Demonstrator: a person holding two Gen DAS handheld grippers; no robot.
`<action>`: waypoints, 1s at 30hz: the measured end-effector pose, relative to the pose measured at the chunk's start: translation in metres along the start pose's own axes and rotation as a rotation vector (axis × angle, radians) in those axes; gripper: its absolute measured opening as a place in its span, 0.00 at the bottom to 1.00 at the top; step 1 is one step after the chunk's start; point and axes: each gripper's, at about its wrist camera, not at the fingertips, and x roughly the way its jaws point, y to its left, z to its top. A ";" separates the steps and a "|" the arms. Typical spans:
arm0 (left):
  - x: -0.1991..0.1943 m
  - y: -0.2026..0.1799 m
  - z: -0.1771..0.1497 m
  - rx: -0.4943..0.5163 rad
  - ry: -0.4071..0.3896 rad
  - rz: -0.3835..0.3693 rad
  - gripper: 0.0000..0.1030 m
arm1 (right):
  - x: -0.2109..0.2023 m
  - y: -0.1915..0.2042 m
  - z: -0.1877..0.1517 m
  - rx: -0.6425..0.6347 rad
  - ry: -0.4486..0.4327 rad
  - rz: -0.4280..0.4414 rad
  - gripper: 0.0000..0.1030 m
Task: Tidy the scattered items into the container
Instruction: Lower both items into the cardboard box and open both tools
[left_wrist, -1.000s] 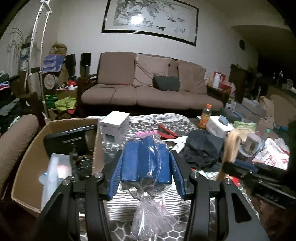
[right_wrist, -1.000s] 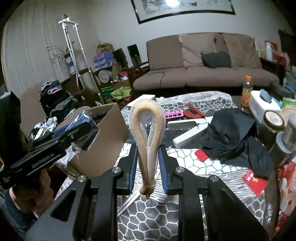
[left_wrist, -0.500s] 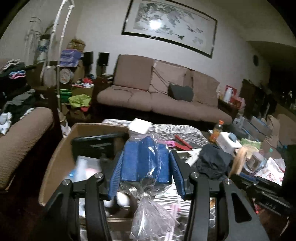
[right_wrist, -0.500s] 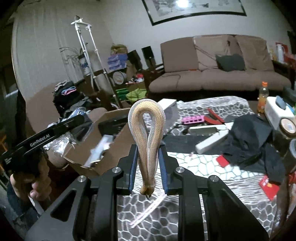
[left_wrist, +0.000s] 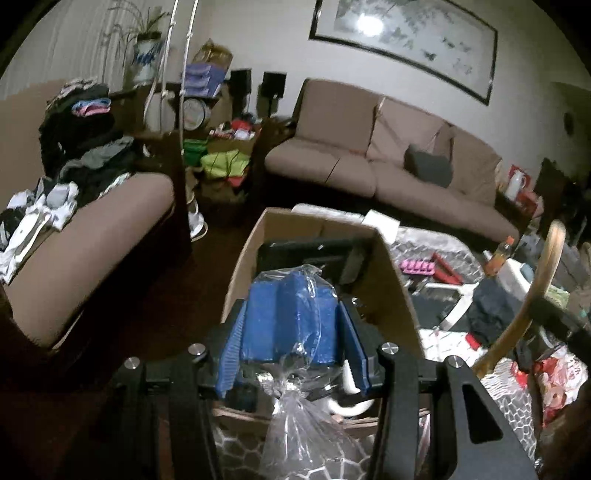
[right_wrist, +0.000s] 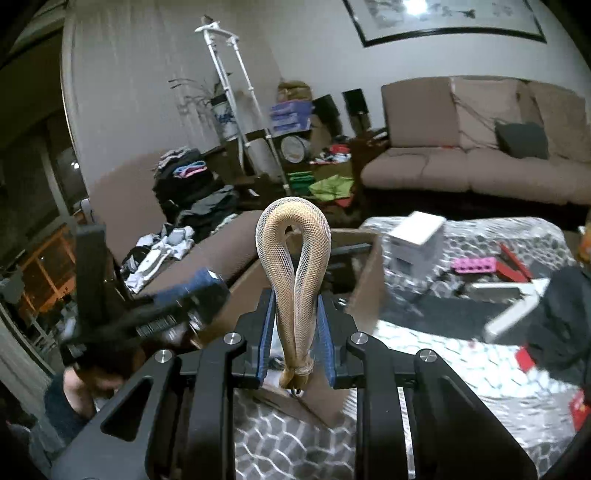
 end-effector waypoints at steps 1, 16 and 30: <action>0.004 0.003 -0.001 -0.002 0.015 0.005 0.47 | 0.007 0.005 0.003 0.000 0.004 0.008 0.21; 0.060 0.010 -0.017 0.000 0.259 0.080 0.47 | 0.132 -0.014 -0.013 0.165 0.368 -0.011 0.21; 0.068 0.015 -0.006 -0.025 0.236 0.134 0.43 | 0.190 -0.017 -0.002 0.129 0.445 -0.023 0.23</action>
